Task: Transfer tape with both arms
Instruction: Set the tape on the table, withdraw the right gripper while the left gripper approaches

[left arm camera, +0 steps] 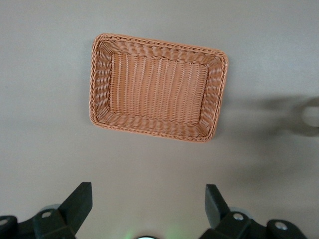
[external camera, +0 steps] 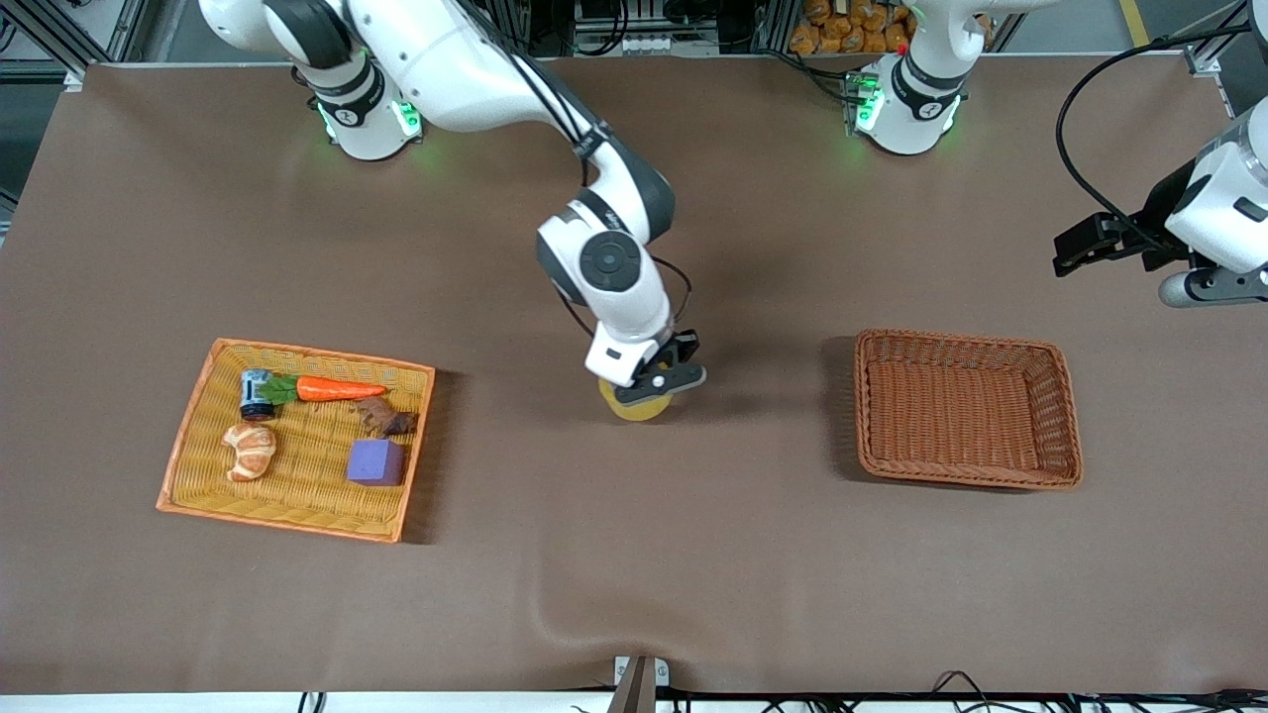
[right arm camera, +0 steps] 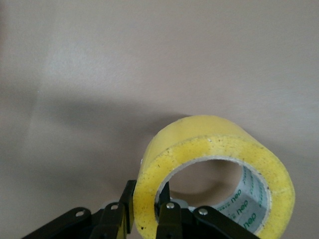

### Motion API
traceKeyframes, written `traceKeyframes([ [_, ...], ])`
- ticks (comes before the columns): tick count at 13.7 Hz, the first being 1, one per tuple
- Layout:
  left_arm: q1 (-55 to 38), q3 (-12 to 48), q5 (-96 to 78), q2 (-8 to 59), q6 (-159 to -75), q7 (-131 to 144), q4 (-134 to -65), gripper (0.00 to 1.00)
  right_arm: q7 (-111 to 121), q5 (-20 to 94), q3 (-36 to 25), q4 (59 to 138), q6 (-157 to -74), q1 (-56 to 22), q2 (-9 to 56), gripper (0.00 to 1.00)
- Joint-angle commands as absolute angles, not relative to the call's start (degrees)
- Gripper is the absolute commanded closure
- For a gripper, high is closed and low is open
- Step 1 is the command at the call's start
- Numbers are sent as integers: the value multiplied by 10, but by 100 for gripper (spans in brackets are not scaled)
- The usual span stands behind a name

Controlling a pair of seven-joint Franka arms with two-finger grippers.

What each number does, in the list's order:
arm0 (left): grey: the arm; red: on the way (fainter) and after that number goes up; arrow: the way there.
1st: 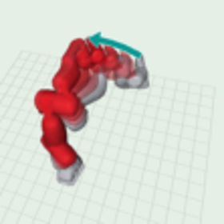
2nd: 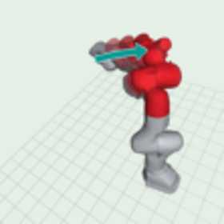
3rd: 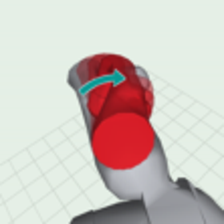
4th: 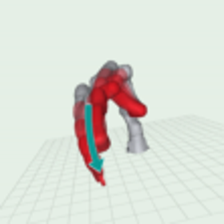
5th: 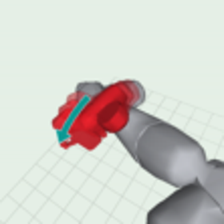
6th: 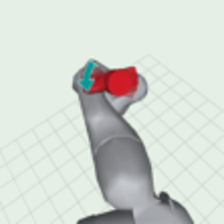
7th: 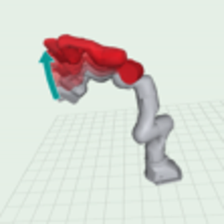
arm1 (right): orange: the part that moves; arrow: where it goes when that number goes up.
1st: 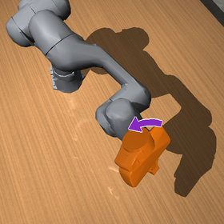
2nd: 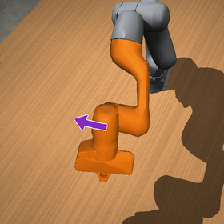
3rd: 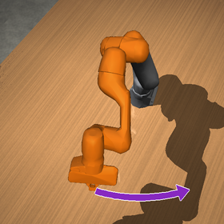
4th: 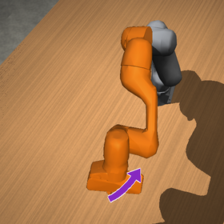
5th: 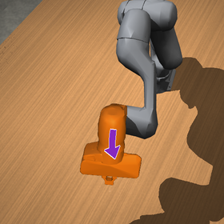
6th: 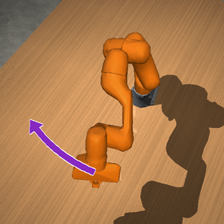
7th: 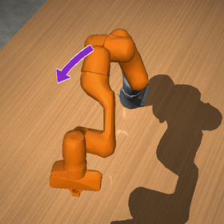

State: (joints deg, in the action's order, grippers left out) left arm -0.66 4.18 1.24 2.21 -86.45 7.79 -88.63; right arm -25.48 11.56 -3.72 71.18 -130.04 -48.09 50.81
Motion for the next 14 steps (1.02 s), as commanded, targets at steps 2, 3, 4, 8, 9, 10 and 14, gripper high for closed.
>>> traceKeyframes([
  [2, -4, 43, -1, 23, -862, 82, -882, 0, -287, 130, -46, 652, -1284, -484, 541, 25],
  [3, -4, 43, -1, 23, -862, 82, -882, 0, -293, 130, -47, 652, -1278, -482, 531, 0],
  [4, -4, 43, -1, 23, -862, 82, -882, 0, -290, 132, -47, 656, -1275, -476, 513, 0],
  [8, -4, 43, -1, 24, -862, 82, -882, 0, -285, 122, -77, 700, -1129, -425, 390, 0],
  [9, -8, 43, -1, 27, -862, 82, -881, 0, -281, 122, -95, 706, -1098, -417, 368, 0],
  [10, -10, 44, -1, 30, -865, 83, -880, 0, -272, 122, -107, 714, -1073, -398, 348, 0],
  [14, -23, 57, -1, 48, -884, 99, -879, 0, -156, 122, -111, 815, -1071, -306, 248, 0],
])
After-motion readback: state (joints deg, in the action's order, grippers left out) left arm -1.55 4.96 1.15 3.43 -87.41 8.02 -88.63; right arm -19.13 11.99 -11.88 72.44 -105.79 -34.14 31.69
